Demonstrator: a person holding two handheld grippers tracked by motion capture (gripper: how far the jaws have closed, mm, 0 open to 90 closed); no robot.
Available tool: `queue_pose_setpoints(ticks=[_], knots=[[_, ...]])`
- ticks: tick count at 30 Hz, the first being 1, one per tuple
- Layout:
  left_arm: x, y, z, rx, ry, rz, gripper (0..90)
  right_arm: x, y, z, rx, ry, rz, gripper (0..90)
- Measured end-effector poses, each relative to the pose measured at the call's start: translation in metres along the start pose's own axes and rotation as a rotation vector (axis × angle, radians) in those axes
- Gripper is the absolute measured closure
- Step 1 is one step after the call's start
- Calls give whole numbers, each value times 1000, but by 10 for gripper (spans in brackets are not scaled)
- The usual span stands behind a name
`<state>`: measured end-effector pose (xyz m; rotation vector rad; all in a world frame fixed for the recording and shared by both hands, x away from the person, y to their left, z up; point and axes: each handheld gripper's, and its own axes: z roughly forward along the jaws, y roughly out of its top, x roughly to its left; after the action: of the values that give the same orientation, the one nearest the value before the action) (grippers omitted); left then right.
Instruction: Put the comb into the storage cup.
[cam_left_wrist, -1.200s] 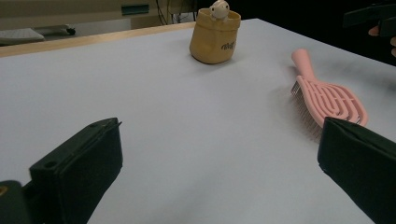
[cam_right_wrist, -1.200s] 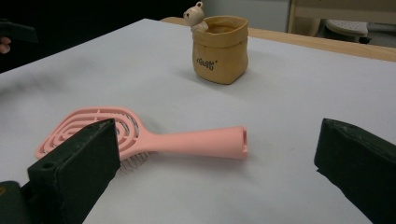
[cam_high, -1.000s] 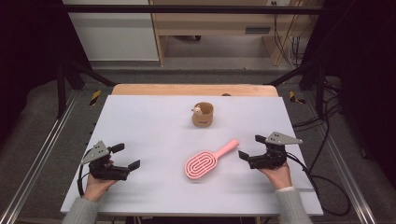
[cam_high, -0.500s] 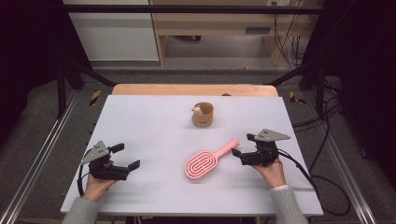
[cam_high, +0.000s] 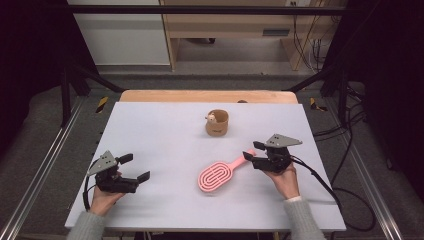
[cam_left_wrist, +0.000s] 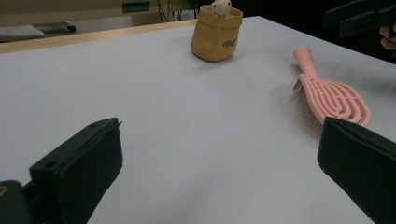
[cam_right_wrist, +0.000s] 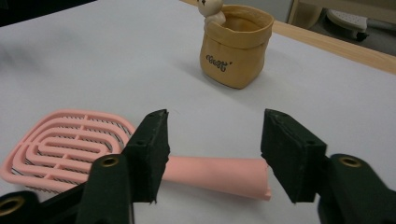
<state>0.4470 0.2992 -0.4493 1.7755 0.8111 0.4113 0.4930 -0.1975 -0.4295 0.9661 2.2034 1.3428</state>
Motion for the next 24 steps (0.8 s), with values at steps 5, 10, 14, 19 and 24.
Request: queue_pose_setpoints(ticks=[5, 10, 14, 19, 24], knots=[[0, 0, 0, -1, 1, -2, 0, 0, 0, 4, 12, 2, 3, 518], [0, 0, 0, 0, 2, -2, 0, -1, 1, 9, 20, -6, 5, 615], [1, -1, 0, 1, 2, -3, 0, 0, 2, 14, 30, -10, -1, 687], [0, -1, 1, 3, 3, -1, 0, 0, 3, 23, 63, -9, -1, 784], [1, -1, 1, 3, 3, -2, 0, -1, 2, 34, 106, 5, -2, 878]])
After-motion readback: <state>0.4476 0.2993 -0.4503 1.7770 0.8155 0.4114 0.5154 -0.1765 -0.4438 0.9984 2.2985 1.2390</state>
